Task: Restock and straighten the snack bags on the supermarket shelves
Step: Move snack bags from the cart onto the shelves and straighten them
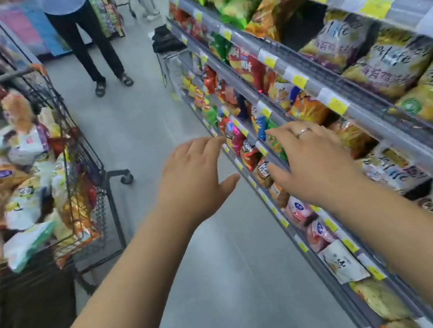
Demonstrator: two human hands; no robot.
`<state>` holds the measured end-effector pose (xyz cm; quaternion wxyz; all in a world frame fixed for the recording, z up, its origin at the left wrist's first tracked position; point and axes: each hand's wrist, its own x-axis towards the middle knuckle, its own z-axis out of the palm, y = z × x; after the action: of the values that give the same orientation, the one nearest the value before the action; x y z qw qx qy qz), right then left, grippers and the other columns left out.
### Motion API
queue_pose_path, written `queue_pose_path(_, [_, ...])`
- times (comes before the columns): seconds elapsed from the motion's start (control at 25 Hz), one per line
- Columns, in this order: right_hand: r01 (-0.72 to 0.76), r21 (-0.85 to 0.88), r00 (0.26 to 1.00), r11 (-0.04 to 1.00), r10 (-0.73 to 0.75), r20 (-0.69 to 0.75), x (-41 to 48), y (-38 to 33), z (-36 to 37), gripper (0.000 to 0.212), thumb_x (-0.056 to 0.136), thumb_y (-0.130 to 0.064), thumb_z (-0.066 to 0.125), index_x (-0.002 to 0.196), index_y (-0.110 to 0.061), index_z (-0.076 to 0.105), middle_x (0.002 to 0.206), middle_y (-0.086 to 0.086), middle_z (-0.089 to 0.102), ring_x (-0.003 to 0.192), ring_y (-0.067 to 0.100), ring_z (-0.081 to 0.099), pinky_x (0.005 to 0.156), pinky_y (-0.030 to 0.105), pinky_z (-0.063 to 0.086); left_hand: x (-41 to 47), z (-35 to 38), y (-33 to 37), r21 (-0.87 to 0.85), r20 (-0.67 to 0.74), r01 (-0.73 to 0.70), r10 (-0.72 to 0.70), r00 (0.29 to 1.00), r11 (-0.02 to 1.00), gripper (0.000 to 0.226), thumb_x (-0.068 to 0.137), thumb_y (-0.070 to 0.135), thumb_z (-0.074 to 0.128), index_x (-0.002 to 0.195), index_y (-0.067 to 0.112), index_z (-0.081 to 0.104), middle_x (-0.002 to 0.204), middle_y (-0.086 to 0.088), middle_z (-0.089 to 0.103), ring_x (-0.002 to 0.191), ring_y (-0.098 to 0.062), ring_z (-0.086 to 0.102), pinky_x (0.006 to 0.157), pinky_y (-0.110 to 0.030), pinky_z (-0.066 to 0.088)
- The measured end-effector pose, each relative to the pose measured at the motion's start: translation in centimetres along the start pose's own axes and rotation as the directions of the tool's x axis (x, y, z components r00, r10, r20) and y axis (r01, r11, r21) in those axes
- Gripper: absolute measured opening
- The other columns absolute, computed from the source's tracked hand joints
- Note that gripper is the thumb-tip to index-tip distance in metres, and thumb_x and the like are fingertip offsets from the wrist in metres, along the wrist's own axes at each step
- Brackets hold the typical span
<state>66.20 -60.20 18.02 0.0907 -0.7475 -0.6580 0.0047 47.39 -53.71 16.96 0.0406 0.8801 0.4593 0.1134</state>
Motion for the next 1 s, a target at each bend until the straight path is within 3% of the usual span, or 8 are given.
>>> queue_pose_path(0.2, [0.114,0.043,0.990,0.993,-0.118,0.084,2.9,-10.1,5.4,0.064,0.088,-0.046,0.054,0.145,-0.024,0.036,0.144,0.004,0.043,0.134,0.026,0.037,0.111,0.044,0.028,-6.5,0.6,-9.6,-0.010,0.028,0.204,-0.203,0.979,0.979,0.068,0.090,0.051,0.058,0.147,0.022,0.037,0.146,-0.001,0.045,0.135,-0.025,0.038,0.113,-0.036,0.026])
queue_pose_path(0.4, [0.276,0.075,0.941,0.958,-0.286,0.180,5.4,-19.6,10.1,0.063,0.089,-0.046,0.052,0.146,-0.025,0.034,0.147,0.005,0.041,0.134,0.027,0.036,0.110,0.042,0.028,-12.5,0.7,-18.0,0.013,0.028,0.406,-0.406,0.913,0.914,0.070,0.090,0.056,0.053,0.148,0.021,0.034,0.146,0.000,0.045,0.135,-0.023,0.038,0.113,-0.034,0.024])
queue_pose_path(0.68, [0.459,0.135,0.843,0.878,-0.478,0.246,11.5,-30.7,15.3,0.060,0.091,-0.044,0.051,0.146,-0.026,0.034,0.148,0.002,0.039,0.134,0.026,0.036,0.107,0.040,0.029,-16.6,0.6,-28.6,0.025,0.009,0.645,-0.646,0.763,0.763,0.071,0.086,0.055,0.060,0.145,0.023,0.038,0.143,-0.002,0.049,0.133,-0.024,0.042,0.113,-0.039,0.030])
queue_pose_path(1.0, [0.673,0.170,0.670,0.720,-0.690,0.274,21.4,-42.8,19.6,0.060,0.091,-0.047,0.050,0.146,-0.027,0.033,0.142,0.003,0.043,0.129,0.026,0.041,0.102,0.038,0.035,-15.1,-0.8,-39.5,0.007,-0.057,0.829,-0.828,0.558,0.559,0.071,0.087,0.052,0.062,0.147,0.022,0.038,0.144,-0.002,0.049,0.133,-0.023,0.042,0.111,-0.035,0.030])
